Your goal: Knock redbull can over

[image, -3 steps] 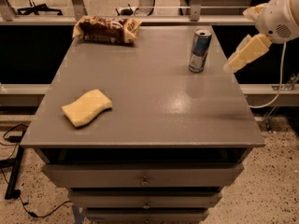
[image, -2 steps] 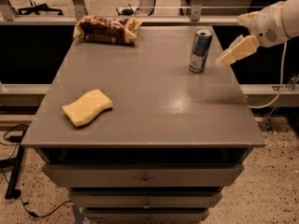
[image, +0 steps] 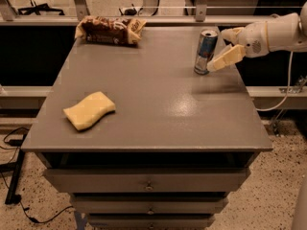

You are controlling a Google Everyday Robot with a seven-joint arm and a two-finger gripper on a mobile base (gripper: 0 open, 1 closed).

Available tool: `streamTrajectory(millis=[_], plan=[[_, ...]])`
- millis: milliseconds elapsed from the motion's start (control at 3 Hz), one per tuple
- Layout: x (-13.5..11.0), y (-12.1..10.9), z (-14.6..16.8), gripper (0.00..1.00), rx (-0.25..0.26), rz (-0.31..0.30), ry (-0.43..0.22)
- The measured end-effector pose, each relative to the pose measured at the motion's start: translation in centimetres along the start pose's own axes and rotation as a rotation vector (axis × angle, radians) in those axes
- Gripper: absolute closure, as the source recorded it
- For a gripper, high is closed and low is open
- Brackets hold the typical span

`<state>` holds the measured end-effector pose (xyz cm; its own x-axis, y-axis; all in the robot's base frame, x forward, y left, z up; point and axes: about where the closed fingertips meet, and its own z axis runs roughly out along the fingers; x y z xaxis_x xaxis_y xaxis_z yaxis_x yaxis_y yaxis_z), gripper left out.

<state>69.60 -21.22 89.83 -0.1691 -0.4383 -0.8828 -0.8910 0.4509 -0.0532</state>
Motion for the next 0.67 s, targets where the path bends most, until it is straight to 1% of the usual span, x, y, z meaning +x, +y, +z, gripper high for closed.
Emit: streamTrajectory(millis=[333,667], plan=[[-0.5,1.7,3.9,0.26,-0.136,-0.005,-0.081],[-2.2,3.4,5.1,0.50,-0.211,-0.048,-0.138]])
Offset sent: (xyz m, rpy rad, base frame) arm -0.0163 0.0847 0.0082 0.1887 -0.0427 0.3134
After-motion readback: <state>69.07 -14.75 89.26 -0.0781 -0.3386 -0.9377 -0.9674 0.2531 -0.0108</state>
